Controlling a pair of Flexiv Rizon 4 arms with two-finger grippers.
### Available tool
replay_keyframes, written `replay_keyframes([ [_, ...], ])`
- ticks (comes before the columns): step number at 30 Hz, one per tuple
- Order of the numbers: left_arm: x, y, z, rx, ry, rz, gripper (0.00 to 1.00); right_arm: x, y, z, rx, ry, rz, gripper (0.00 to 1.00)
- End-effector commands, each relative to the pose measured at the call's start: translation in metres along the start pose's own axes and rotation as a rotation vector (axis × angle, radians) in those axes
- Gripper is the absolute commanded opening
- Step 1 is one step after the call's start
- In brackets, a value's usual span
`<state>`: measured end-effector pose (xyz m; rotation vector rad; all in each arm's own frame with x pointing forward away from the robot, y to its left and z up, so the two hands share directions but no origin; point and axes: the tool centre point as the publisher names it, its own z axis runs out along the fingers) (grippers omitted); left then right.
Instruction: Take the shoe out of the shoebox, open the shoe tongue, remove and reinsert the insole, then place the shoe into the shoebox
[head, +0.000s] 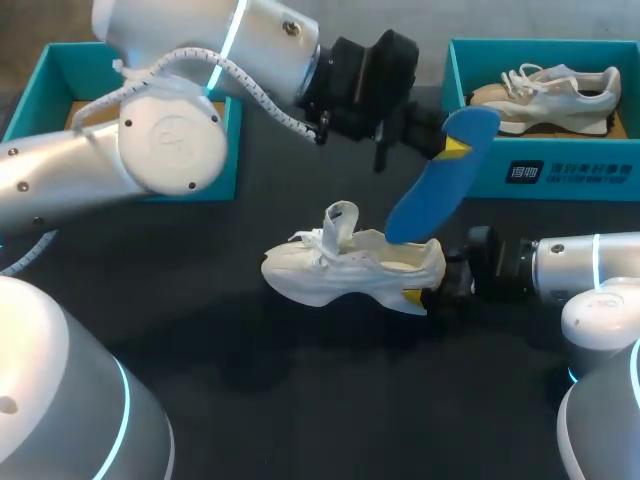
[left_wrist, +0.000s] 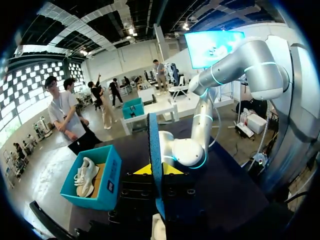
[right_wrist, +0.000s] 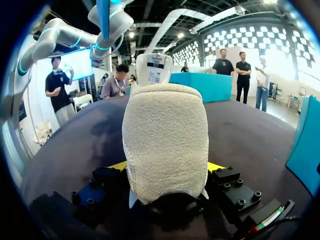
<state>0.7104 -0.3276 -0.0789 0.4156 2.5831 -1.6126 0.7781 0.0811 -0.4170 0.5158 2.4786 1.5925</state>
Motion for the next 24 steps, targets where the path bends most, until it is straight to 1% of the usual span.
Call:
replay_keyframes([
  [1,0.000,0.000,-0.003,-0.001,-0.008,0.001,0.00,0.001,0.001,0.000,0.005,-0.001,0.001,0.00],
  [4,-0.002,-0.007,-0.012,0.023,0.011,-0.006,0.00,0.001,0.001,0.000,0.005,-0.001,0.001,0.00],
  [6,-0.005,-0.014,-0.019,0.062,0.049,-0.028,0.00,0.001,0.001,0.000,0.005,-0.001,0.001,0.00],
  [9,-0.009,-0.023,-0.028,0.094,0.074,-0.049,0.00,0.001,0.001,0.000,0.005,-0.001,0.001,0.00],
  [11,-0.010,-0.028,-0.032,0.109,0.075,-0.058,0.00,0.001,0.001,0.000,0.005,-0.001,0.001,0.00],
  [12,-0.012,-0.032,-0.035,0.134,0.082,-0.076,0.00,0.001,0.001,0.000,0.005,-0.001,0.001,0.00],
  [15,-0.015,-0.039,-0.041,0.155,0.078,-0.088,0.00,0.001,0.001,0.000,0.005,-0.001,0.001,0.00],
  [19,-0.019,-0.059,-0.054,0.203,0.047,-0.111,0.00,0.001,0.001,0.000,0.005,-0.001,0.001,0.00],
  [20,-0.019,-0.064,-0.056,0.217,0.049,-0.123,0.00,0.001,0.001,0.000,0.005,-0.001,0.001,0.00],
  [21,-0.020,-0.070,-0.060,0.248,0.055,-0.153,0.00,0.001,0.001,0.000,0.005,-0.001,0.001,0.00],
  [24,-0.023,-0.083,-0.067,0.289,0.066,-0.195,0.00,0.001,0.001,0.000,0.005,-0.001,0.001,0.00],
])
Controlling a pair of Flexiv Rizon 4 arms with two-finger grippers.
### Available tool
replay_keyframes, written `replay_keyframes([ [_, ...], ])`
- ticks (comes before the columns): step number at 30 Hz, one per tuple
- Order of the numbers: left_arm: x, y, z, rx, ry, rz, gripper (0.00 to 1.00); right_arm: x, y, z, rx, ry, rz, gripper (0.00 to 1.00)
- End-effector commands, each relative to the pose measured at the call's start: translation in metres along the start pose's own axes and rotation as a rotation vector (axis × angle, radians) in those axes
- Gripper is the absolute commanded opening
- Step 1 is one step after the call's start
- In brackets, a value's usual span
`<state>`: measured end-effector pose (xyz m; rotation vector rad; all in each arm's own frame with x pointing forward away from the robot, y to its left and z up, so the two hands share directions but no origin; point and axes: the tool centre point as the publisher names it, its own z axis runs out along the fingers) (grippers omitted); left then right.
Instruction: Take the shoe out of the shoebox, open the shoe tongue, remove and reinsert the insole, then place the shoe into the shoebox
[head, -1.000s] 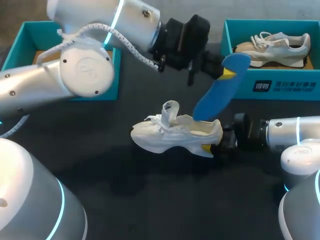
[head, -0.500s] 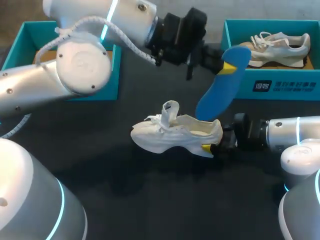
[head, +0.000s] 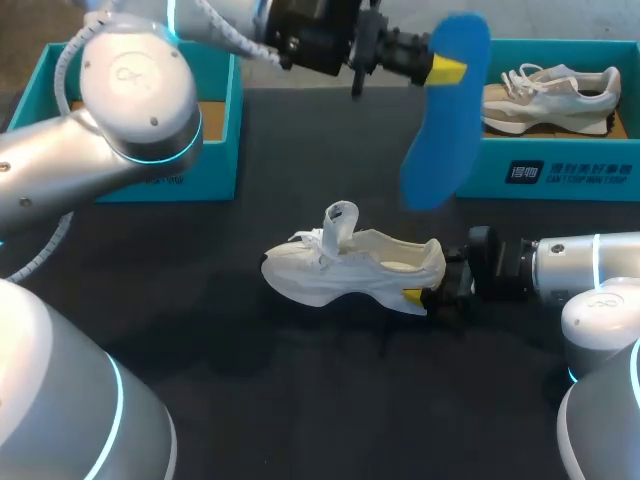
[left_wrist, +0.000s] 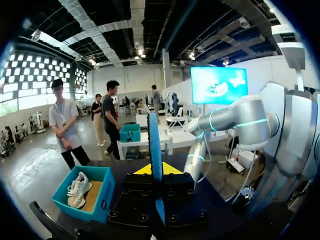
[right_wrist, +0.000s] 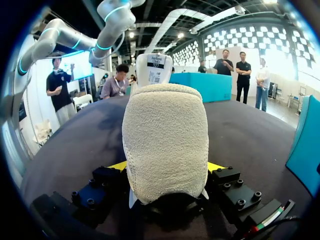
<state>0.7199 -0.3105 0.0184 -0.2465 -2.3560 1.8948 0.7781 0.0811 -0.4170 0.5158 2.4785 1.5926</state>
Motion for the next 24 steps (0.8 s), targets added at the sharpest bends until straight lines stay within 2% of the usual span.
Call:
replay_keyframes([
  [1,0.005,-0.012,-0.006,0.042,0.011,-0.029,0.00,0.001,0.001,0.000,0.005,-0.001,0.001,0.00],
  [4,0.006,-0.024,-0.010,0.084,0.041,-0.074,0.00,0.001,0.001,0.000,0.005,-0.001,0.001,0.00],
  [12,0.011,-0.049,-0.026,0.118,0.083,-0.147,0.00,0.001,0.001,0.000,0.005,-0.001,0.001,0.00],
  [18,0.021,-0.069,-0.042,0.084,0.068,-0.143,0.00,0.001,0.001,0.000,0.005,-0.001,0.001,0.00],
  [24,0.030,-0.087,-0.057,0.086,0.117,-0.170,0.00,0.001,0.001,0.000,0.005,-0.001,0.001,0.00],
])
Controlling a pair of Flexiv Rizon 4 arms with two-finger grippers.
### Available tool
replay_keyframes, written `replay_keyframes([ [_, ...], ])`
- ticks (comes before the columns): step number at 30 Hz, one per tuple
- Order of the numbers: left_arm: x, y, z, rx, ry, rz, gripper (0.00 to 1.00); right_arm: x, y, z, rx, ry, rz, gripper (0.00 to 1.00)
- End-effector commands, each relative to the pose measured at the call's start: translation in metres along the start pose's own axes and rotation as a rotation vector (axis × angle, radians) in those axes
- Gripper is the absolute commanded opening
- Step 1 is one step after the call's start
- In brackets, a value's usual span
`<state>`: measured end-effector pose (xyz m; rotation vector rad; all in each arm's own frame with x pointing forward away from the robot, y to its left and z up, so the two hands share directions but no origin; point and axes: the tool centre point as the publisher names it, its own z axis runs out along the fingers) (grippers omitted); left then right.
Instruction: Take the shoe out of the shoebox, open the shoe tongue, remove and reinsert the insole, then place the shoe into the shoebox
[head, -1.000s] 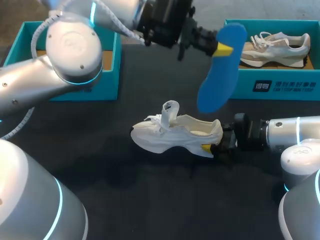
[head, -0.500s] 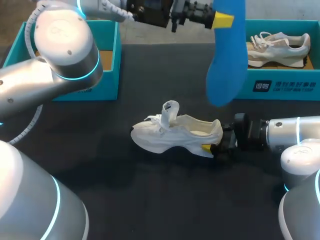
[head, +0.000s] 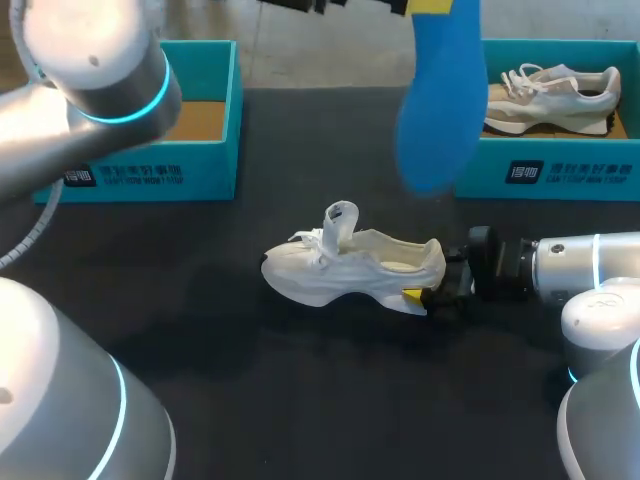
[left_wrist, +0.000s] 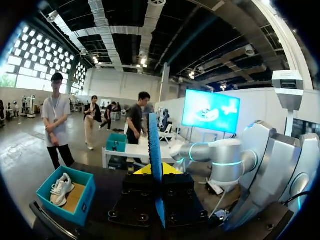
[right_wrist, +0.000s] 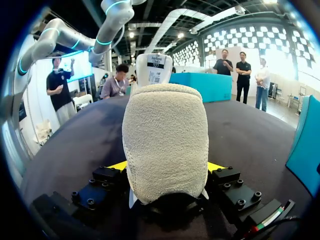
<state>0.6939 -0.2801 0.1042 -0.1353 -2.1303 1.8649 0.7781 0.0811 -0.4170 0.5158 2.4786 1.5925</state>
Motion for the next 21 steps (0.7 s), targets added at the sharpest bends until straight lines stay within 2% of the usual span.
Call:
replay_keyframes([
  [1,0.005,-0.012,-0.015,-0.014,0.021,-0.016,0.00,0.001,0.001,0.000,0.005,-0.001,0.001,0.00],
  [11,0.022,-0.037,-0.028,-0.065,-0.007,-0.021,0.00,0.001,0.001,0.000,0.005,-0.001,0.001,0.00],
  [19,0.030,-0.049,-0.038,-0.043,-0.005,-0.052,0.00,0.001,0.001,0.000,0.005,-0.001,0.001,0.00],
  [21,0.030,-0.047,-0.041,-0.082,-0.008,-0.076,0.00,0.001,0.001,0.000,0.005,-0.001,0.001,0.00],
])
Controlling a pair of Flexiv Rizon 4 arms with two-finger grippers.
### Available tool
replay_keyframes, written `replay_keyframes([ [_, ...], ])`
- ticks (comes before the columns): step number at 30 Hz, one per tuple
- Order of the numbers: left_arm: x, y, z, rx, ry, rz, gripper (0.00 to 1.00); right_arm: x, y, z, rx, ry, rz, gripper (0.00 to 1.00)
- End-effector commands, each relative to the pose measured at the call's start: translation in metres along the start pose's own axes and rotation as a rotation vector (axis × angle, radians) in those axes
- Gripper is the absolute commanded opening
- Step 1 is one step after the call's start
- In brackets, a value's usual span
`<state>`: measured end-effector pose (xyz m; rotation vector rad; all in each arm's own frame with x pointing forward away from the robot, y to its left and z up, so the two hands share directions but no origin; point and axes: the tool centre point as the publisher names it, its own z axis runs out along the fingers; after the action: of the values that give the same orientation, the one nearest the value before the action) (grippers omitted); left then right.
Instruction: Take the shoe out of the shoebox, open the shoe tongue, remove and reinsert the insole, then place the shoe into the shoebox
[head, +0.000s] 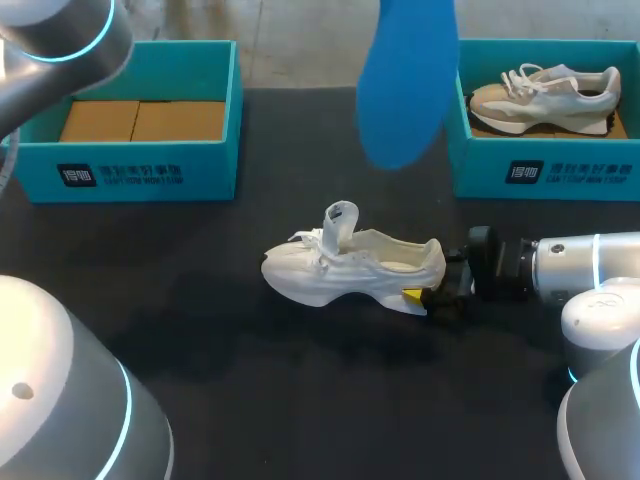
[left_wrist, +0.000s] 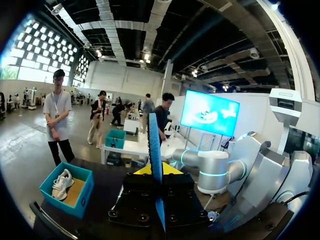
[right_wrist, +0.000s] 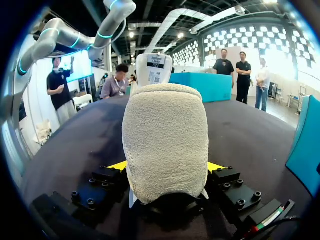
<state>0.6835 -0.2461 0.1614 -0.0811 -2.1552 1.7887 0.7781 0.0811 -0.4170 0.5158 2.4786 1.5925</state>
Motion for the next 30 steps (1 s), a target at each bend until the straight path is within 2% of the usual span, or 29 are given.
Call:
replay_keyframes([
  [1,0.001,0.003,-0.006,-0.049,-0.009,-0.016,0.00,0.001,0.001,0.000,0.005,-0.001,0.001,0.00],
  [12,0.001,0.003,-0.006,-0.049,-0.009,-0.016,0.00,0.001,0.001,0.000,0.005,-0.001,0.001,0.00],
  [13,0.000,0.004,-0.009,-0.012,0.008,-0.055,0.00,0.001,0.001,0.000,0.005,-0.001,0.001,0.00],
  [19,0.000,0.002,-0.021,0.028,0.064,-0.176,0.00,0.001,0.001,0.000,0.005,-0.001,0.001,0.00],
  [25,0.000,0.005,-0.024,0.005,0.067,-0.200,0.00,0.001,0.001,0.000,0.005,-0.001,0.001,0.00],
  [26,0.000,0.007,-0.024,-0.019,0.061,-0.199,0.00,0.001,0.001,0.000,0.005,-0.001,0.001,0.00],
  [30,0.000,0.007,-0.024,-0.019,0.061,-0.199,0.00,0.001,0.001,0.000,0.005,-0.001,0.001,0.00],
])
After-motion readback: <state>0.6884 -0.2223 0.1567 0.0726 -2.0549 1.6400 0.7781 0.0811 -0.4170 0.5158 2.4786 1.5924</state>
